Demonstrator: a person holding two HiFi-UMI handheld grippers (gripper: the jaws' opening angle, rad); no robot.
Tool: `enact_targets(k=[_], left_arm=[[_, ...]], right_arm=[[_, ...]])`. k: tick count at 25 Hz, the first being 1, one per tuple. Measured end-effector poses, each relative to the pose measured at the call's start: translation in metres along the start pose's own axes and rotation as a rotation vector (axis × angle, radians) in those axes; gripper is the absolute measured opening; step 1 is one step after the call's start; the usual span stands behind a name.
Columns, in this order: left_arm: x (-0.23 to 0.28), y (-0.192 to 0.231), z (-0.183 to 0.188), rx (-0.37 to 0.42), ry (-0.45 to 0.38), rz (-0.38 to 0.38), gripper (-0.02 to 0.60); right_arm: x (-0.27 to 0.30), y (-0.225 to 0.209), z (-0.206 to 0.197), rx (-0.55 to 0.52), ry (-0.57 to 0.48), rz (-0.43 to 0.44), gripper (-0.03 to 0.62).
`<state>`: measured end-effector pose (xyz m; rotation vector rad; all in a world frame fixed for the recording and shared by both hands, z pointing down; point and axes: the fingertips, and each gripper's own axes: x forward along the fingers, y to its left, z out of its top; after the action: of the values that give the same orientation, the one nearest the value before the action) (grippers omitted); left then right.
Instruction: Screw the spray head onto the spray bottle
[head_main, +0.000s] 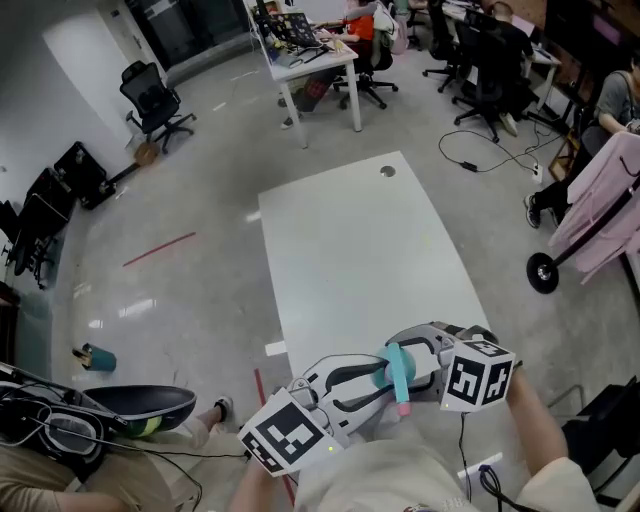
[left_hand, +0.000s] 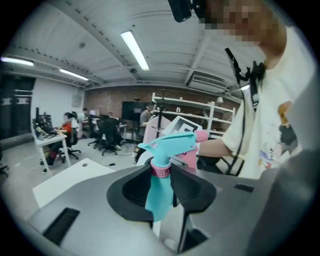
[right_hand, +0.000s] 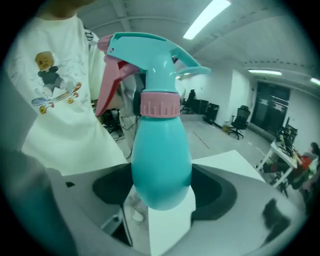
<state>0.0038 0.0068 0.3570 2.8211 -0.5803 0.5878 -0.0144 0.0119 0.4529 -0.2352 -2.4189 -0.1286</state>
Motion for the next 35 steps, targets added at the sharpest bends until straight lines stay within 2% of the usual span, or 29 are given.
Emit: enact_targets(k=[2,4,7,9,13,15,18,21,24,29,32,35], left_arm=[[0.0,-0.005,-0.001,0.027,0.026,-0.07,0.129],[0.001,-0.001,0.002,0.043,0.013,-0.04,0.13],[-0.003,0.01,0.008,0.052,-0.056,0.105,0.19],[-0.008,0.015,0.013,0.051,-0.118,0.219,0.195],[-0.008,0.025,0.018,-0.026,-0.207,0.43,0.194],[-0.002,0.025,0.016,-0.052,-0.207,0.483,0.194],[0.006,0.025,0.013,-0.029,-0.158,0.54,0.193],[0.004,0.027,0.018,-0.016,-0.183,0.553,0.172],[0.003,0.023,0.022,-0.016,-0.228,0.446,0.164],[0.003,-0.002,0.024,0.039,-0.221,0.083,0.152],[-0.002,-0.027,0.023,0.123,-0.203,-0.126,0.142],[-0.004,-0.049,0.017,0.189,-0.164,-0.277,0.137]], right_arm=[[0.001,0.007,0.0,-0.03,-0.007,0.048,0.367],[0.0,0.004,0.001,-0.002,-0.032,0.045,0.367],[-0.002,-0.009,0.002,0.079,-0.06,-0.022,0.367],[-0.004,-0.016,0.002,0.147,-0.073,-0.065,0.367],[0.0,-0.019,0.003,0.219,-0.07,-0.116,0.367],[0.005,-0.016,0.006,0.233,-0.063,-0.126,0.367],[0.011,-0.011,0.012,0.239,-0.045,-0.136,0.367],[0.011,-0.01,0.017,0.237,-0.059,-0.134,0.367],[0.009,-0.008,0.018,0.201,-0.06,-0.128,0.367],[0.004,0.01,0.024,0.056,-0.06,-0.037,0.367],[0.001,0.028,0.031,-0.026,-0.074,0.058,0.365],[0.002,0.046,0.031,-0.076,-0.07,0.151,0.365]])
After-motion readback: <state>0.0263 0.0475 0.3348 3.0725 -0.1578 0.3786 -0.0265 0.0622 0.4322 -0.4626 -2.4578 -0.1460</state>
